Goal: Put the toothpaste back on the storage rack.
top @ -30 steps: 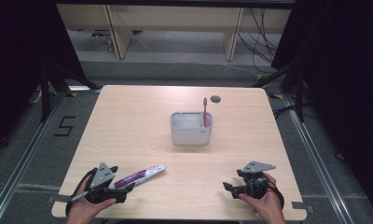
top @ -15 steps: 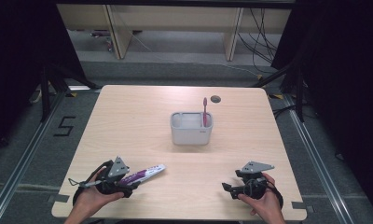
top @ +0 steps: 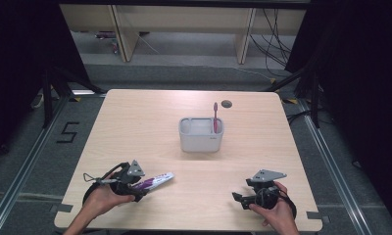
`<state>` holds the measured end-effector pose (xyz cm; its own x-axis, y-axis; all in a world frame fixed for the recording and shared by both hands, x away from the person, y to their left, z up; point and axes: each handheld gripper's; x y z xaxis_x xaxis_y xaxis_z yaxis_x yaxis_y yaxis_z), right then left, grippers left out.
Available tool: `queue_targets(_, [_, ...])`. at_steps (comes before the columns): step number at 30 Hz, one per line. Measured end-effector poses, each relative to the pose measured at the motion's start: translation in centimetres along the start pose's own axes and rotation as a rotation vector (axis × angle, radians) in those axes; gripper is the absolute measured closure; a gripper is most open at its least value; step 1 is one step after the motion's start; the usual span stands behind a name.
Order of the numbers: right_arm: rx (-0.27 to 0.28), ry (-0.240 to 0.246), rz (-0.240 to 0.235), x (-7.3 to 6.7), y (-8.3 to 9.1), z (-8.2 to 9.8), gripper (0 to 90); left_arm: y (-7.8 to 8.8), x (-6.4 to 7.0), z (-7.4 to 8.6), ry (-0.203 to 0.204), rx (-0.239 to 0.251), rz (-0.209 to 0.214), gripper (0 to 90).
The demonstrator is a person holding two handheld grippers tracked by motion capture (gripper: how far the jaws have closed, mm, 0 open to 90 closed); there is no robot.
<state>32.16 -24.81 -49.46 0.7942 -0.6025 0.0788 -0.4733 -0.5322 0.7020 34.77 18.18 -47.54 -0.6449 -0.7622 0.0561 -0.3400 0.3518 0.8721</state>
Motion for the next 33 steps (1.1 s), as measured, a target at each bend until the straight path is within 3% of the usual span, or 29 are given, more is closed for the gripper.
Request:
queue_targets(1, [-0.011, -0.027, -0.004, -0.1, 0.1, -0.1, 25.1, -0.1, 0.0, -0.1, -0.001, -0.01, 0.003, 49.0])
queue_targets(7, [-0.005, -0.024, -0.003, -0.1, -0.1, 0.0, 25.3, -0.6, -0.2, -0.3, -0.004, -0.054, 0.007, 52.4])
queue_targets(8, [-0.002, -0.013, -0.024, 0.0, -0.1, -0.1, 25.3, -0.6, -0.3, -0.4, -0.007, -0.058, 0.008, 53.0])
queue_targets(12, [-0.001, -0.001, 0.0, 0.0, -0.1, 0.0, 25.4, -0.8, -0.2, -0.6, -0.002, -0.086, 0.012, 54.7])
queue_targets(14, [-0.015, -0.048, -0.004, -0.3, 0.1, -0.1, 25.4, -0.8, -0.2, -0.8, -0.015, -0.099, 0.012, 55.1])
queue_targets(17, [-0.014, -0.038, -0.005, -0.3, 0.0, -0.1, 25.4, -0.9, -0.1, -1.3, -0.04, -0.134, 0.012, 55.1])
queue_targets(24, [-0.013, -0.029, -0.01, -0.3, 0.0, -0.1, 25.4, -1.2, 0.3, -1.7, -0.027, -0.173, 0.008, 56.9])
queue_targets(25, [-0.011, -0.022, -0.011, -0.2, 0.0, -0.1, 25.4, -1.3, 0.2, -1.8, -0.047, -0.176, 0.005, 56.9])
queue_targets(27, [-0.005, -0.008, -0.012, -0.1, -0.1, -0.1, 25.4, -1.4, 0.4, -1.9, -0.033, -0.19, 0.002, 56.9])
queue_targets(29, [-0.006, -0.021, -0.01, -0.3, -0.1, -0.2, 25.4, -1.5, 0.5, -2.1, -0.038, -0.203, -0.001, 57.0])
queue_targets(30, [-0.017, -0.053, -0.014, -0.5, -0.1, -0.2, 25.4, -1.5, 0.5, -2.3, -0.04, -0.215, 0.001, 57.1])
queue_targets(33, [-0.005, -0.025, -0.014, -0.4, -0.2, -0.2, 25.4, -1.6, 0.9, -2.5, -0.057, -0.226, -0.015, 57.3])
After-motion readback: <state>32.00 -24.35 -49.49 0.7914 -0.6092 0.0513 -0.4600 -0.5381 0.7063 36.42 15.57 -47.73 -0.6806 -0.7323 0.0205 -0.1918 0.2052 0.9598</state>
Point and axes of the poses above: each handheld gripper's, and its own axes: y roughly backward along the jaws, z roughly out of its underside, x roughly to its right, and after that the axes turned 14 degrees about y, right-handed
